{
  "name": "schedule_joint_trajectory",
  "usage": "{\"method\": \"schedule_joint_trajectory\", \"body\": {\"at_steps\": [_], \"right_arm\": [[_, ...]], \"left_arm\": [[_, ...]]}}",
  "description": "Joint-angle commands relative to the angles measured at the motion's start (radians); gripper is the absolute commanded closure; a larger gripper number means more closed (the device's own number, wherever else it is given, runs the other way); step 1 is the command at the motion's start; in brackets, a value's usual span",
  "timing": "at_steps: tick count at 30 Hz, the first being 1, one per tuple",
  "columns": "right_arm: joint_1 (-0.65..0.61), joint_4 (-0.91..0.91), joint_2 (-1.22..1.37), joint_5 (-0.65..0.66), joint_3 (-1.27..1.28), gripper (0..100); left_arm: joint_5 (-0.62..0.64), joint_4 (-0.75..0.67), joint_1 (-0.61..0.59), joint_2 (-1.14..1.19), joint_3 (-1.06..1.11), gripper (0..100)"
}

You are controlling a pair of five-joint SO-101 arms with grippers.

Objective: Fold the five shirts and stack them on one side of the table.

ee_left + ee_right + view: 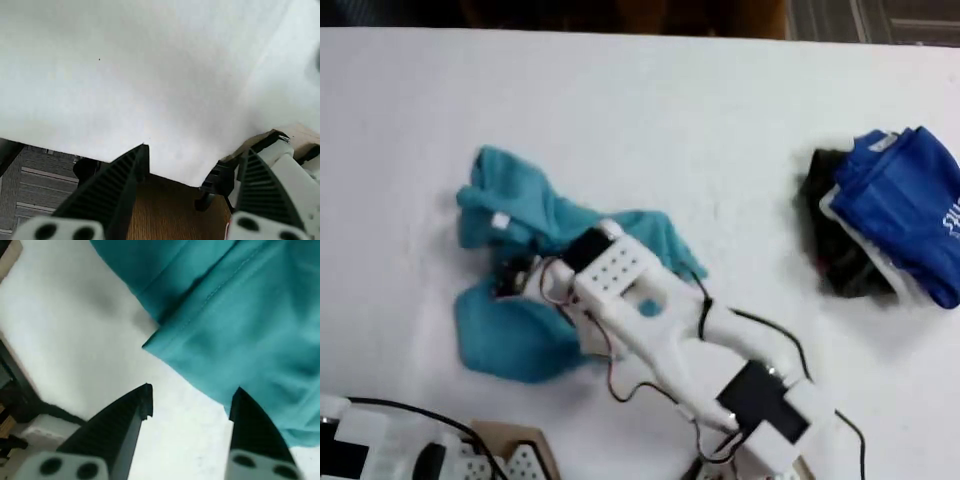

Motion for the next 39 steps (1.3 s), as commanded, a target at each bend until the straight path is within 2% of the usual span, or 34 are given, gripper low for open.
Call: {"method": "schedule_joint_trajectory", "body": {"at_steps": [1, 8, 12, 16, 20, 22, 24, 29, 39], "right_arm": [[-0.021, -0.013, 0.016, -0.011, 0.005, 74.4], [-0.170, -0.045, 0.114, -0.017, 0.005, 74.4], [-0.137, -0.111, 0.205, -0.017, -0.015, 74.5], [-0.059, -0.050, 0.294, -0.009, -0.133, 78.9], [0.038, 0.019, 0.363, -0.015, -0.293, 99.5], [0.064, 0.081, 0.377, -0.015, -0.365, 95.4], [0.081, 0.133, 0.380, -0.015, -0.430, 98.3], [0.162, 0.217, 0.378, -0.009, -0.612, 98.1], [0.549, 0.213, 0.389, -0.012, -1.028, 98.1]], "left_arm": [[0.000, 0.006, -0.002, -0.014, -0.002, 70], [0.000, 0.006, 0.008, -0.012, -0.002, 70], [0.002, 0.006, 0.015, -0.012, 0.010, 70], [0.002, 0.006, 0.014, -0.012, 0.010, 70], [0.002, 0.006, 0.014, -0.012, 0.010, 70], [0.002, 0.006, 0.014, -0.012, 0.010, 70], [0.002, 0.006, 0.014, -0.012, 0.010, 70], [0.002, 0.006, 0.014, -0.012, 0.008, 70], [0.002, 0.006, 0.014, -0.012, 0.008, 70]]}}
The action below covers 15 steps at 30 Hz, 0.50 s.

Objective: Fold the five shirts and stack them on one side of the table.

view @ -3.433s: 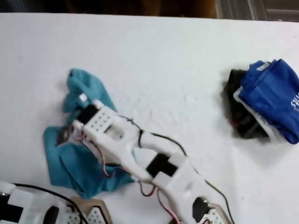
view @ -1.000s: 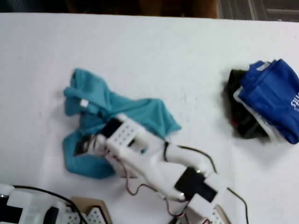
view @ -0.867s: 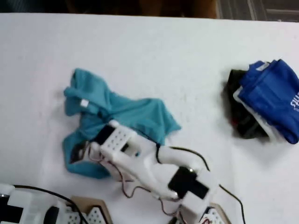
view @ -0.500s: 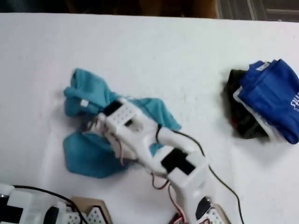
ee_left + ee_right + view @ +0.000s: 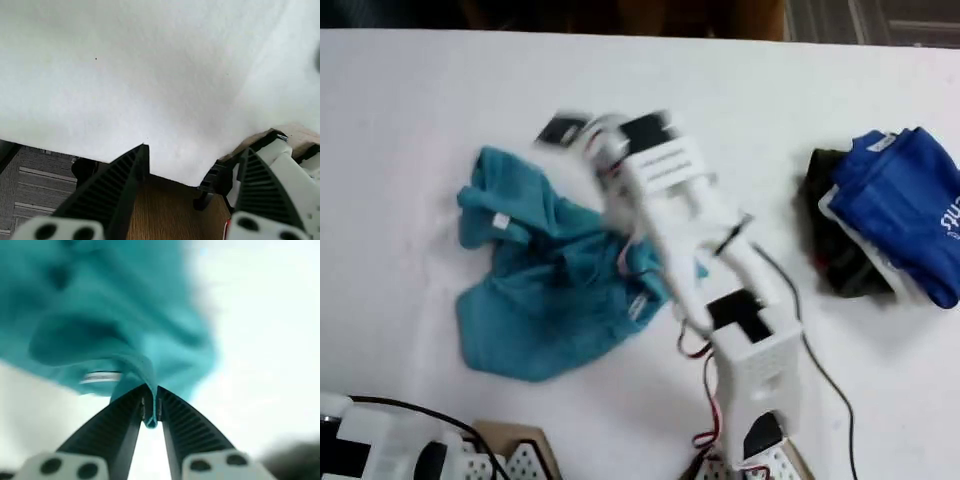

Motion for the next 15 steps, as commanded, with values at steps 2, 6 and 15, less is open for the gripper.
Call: {"method": "schedule_joint_trajectory", "body": {"at_steps": [2, 6, 15], "right_arm": [[0.203, -0.012, -0.005, -0.020, -0.178, 98.1], [0.384, -0.081, -0.005, -0.135, -0.218, 98.1], [0.541, -0.145, 0.097, -0.157, -0.218, 98.1]], "left_arm": [[0.002, 0.006, 0.014, -0.012, -0.004, 70], [0.002, 0.006, 0.018, -0.012, -0.004, 70], [0.078, 0.006, 0.083, -0.012, -0.004, 70]]}}
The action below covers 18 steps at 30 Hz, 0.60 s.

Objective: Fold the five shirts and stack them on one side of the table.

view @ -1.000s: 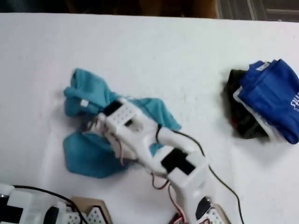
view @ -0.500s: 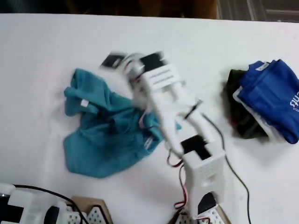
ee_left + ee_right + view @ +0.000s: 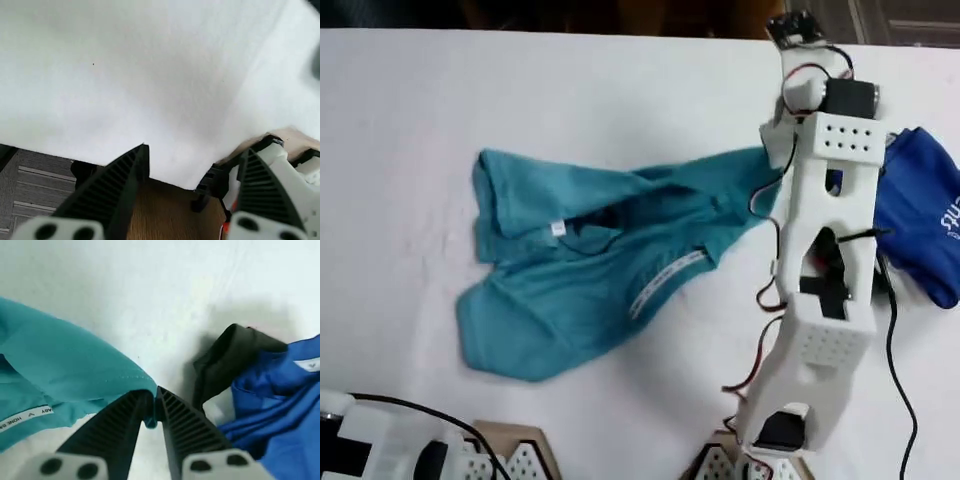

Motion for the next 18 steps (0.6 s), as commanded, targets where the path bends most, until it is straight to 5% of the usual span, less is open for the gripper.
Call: {"method": "schedule_joint_trajectory", "body": {"at_steps": [1, 8, 18], "right_arm": [[0.022, -0.013, 0.039, 0.026, -0.046, 98.1], [0.015, -0.008, 0.082, 0.026, -0.046, 98.1], [-0.039, 0.079, 0.082, 0.021, -0.046, 98.1]], "left_arm": [[0.037, 0.009, 0.051, -0.012, -0.004, 70], [0.041, 0.011, 0.249, -0.014, -0.084, 70], [0.120, -0.054, 0.961, 0.008, -0.361, 70]]}}
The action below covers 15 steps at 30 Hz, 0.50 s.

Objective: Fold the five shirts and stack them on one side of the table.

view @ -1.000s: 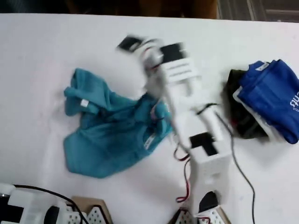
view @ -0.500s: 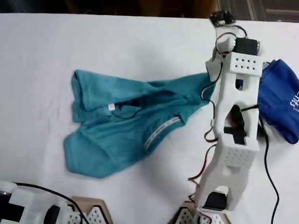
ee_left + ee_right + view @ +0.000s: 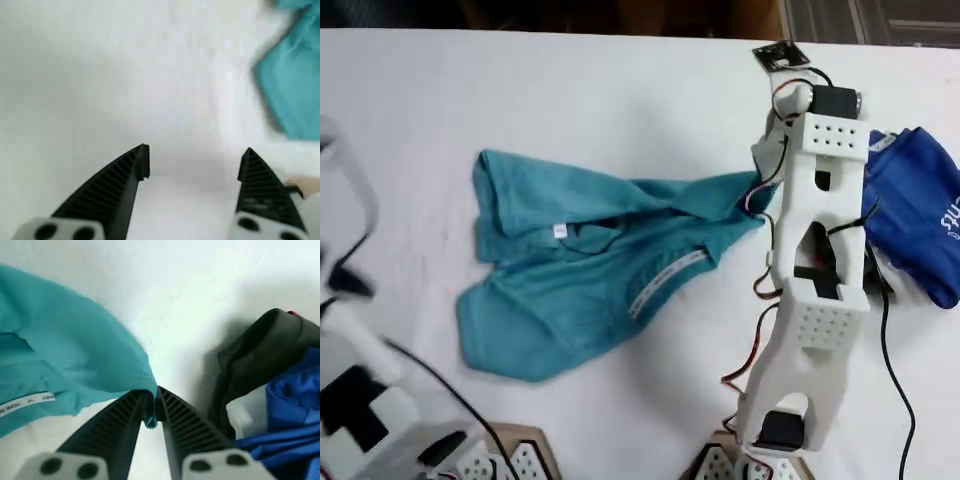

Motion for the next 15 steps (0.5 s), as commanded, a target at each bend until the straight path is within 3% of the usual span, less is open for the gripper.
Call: {"method": "schedule_joint_trajectory", "body": {"at_steps": [1, 6, 15], "right_arm": [[-0.022, 0.047, -0.013, 0.003, -0.046, 98.1], [-0.021, 0.084, -0.013, -0.021, -0.046, 98.1], [-0.047, 0.096, -0.013, -0.052, -0.046, 98.1]], "left_arm": [[0.063, -0.087, 0.278, 0.015, -0.065, 70], [0.078, -0.207, 0.462, 0.187, -0.071, 70], [0.060, -0.245, 0.591, 0.485, -0.252, 70]]}}
